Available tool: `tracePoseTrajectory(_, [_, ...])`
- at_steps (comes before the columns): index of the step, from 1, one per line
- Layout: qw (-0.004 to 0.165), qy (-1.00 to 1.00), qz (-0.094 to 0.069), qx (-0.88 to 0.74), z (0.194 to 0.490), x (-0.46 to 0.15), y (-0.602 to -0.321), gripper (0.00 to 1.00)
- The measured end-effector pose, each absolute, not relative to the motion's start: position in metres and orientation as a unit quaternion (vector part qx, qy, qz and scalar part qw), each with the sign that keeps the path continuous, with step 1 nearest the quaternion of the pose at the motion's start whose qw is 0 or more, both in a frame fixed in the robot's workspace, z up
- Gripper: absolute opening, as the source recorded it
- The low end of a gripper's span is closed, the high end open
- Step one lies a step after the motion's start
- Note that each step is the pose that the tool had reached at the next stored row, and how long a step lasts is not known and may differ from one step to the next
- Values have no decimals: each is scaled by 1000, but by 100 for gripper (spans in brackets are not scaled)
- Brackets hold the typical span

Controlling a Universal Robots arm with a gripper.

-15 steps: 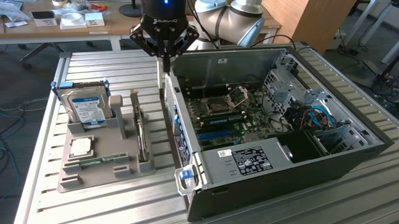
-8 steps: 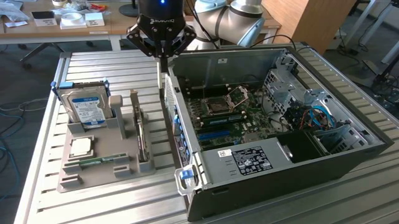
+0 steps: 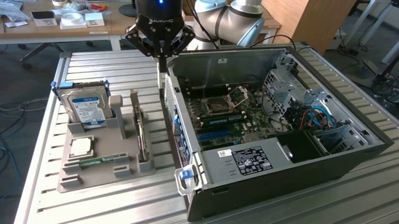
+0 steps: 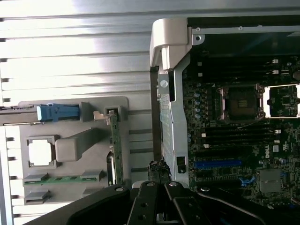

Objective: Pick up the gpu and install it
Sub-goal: 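Reach for the gpu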

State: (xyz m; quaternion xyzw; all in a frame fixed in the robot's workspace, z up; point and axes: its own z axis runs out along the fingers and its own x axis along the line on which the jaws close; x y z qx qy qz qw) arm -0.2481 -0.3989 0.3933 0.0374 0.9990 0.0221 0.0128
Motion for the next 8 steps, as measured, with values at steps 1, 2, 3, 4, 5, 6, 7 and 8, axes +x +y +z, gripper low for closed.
tracePoseTrajectory(1, [13, 999, 22, 37, 393, -248, -399, 11])
tracePoseTrajectory(2, [13, 999, 22, 37, 393, -248, -399, 11])
tracePoseTrajectory(3, [13, 999, 22, 37, 393, -249, -399, 11])
tracePoseTrajectory(4, [13, 999, 22, 37, 393, -249, -399, 11])
tracePoseTrajectory(5, [13, 999, 22, 37, 393, -249, -399, 11])
tracePoseTrajectory(6, [13, 999, 22, 37, 393, -249, -399, 11])
tracePoseTrajectory(7, [13, 999, 22, 37, 393, -249, -399, 11])
tracePoseTrajectory(8, [13, 999, 22, 37, 393, -250, -399, 11])
